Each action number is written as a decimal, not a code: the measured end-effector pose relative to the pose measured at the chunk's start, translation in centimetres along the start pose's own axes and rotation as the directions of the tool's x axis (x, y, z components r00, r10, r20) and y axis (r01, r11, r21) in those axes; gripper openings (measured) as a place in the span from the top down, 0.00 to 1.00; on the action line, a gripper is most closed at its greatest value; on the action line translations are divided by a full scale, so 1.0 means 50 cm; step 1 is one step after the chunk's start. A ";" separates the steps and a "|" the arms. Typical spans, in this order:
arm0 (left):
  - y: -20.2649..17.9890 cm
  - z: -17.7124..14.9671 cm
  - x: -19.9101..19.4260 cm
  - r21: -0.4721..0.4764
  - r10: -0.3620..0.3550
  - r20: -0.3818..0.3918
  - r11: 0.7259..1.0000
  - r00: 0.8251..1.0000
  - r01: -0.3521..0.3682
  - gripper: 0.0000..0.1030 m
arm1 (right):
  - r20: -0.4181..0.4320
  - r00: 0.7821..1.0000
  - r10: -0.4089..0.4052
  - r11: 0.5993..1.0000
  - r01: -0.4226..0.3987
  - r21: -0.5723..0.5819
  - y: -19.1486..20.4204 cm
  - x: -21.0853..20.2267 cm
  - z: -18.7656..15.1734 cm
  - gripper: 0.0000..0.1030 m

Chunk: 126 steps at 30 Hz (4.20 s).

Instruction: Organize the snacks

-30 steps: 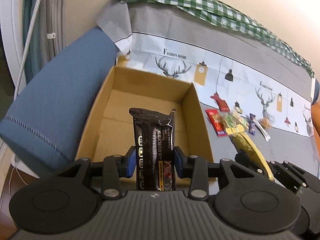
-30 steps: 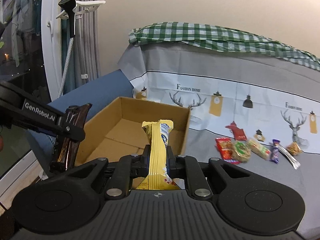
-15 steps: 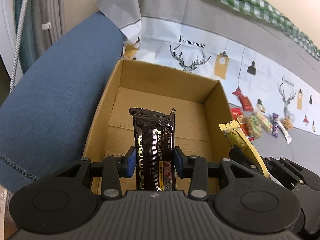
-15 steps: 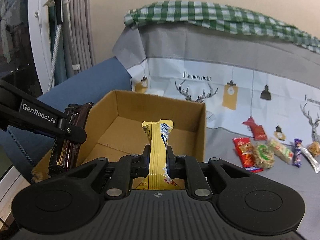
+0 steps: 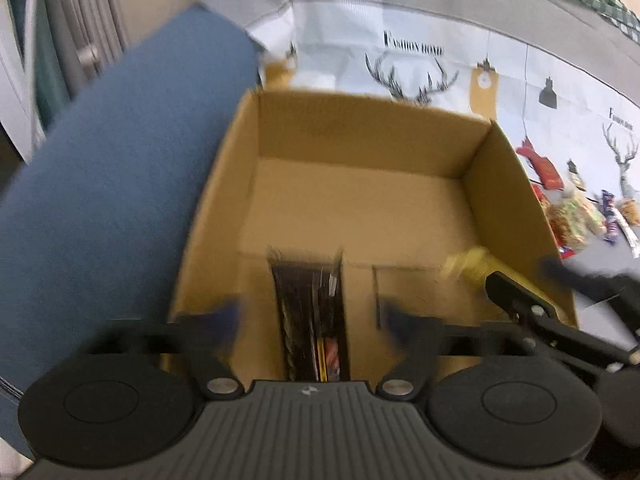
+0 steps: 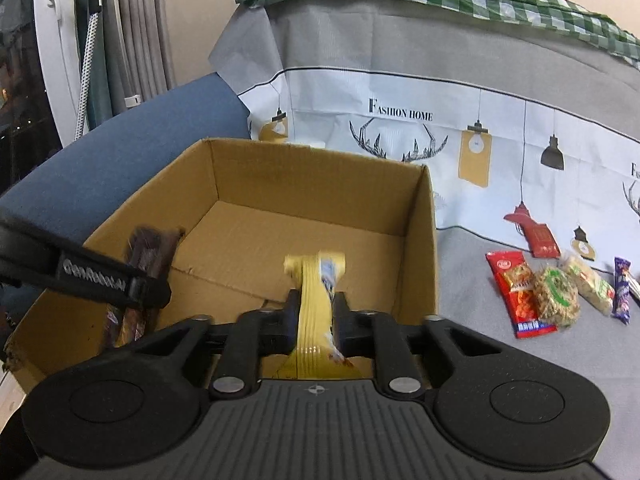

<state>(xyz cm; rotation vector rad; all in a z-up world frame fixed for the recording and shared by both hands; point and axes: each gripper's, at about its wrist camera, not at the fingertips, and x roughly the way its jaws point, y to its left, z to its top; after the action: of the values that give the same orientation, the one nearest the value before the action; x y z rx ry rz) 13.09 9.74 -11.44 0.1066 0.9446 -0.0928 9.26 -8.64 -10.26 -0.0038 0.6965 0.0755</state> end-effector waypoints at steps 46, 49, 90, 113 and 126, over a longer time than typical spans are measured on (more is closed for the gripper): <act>-0.064 -0.316 -0.444 -0.115 0.040 0.160 0.993 0.986 -0.022 0.00 | 0.244 0.967 0.068 0.997 -0.077 0.027 -0.005 -0.521 -0.164 0.01; -0.063 -0.315 -0.441 -0.114 0.039 0.158 0.993 0.987 -0.021 0.00 | 0.242 0.968 0.067 0.997 -0.077 0.030 -0.007 -0.519 -0.164 0.01; -0.094 -0.296 -0.374 -0.076 0.050 0.061 0.996 0.997 -0.046 0.00 | 0.161 0.984 0.080 0.990 -0.097 0.099 -0.038 -0.462 -0.175 0.01; -0.328 -0.122 -0.207 0.052 -0.038 -0.150 0.998 0.988 0.047 0.00 | 0.118 0.982 -0.145 0.925 0.093 0.369 -0.339 -0.381 -0.202 0.01; -0.730 0.124 0.103 0.160 -0.174 -0.255 0.963 0.951 0.218 0.00 | -0.036 0.917 -0.397 0.781 0.358 0.512 -0.830 -0.183 -0.206 0.01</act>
<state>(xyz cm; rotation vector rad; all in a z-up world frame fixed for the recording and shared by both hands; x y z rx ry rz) 16.48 -27.42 -13.85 0.1996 1.1858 -0.3605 -1.40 -50.93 -13.20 0.3696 0.6119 -0.5016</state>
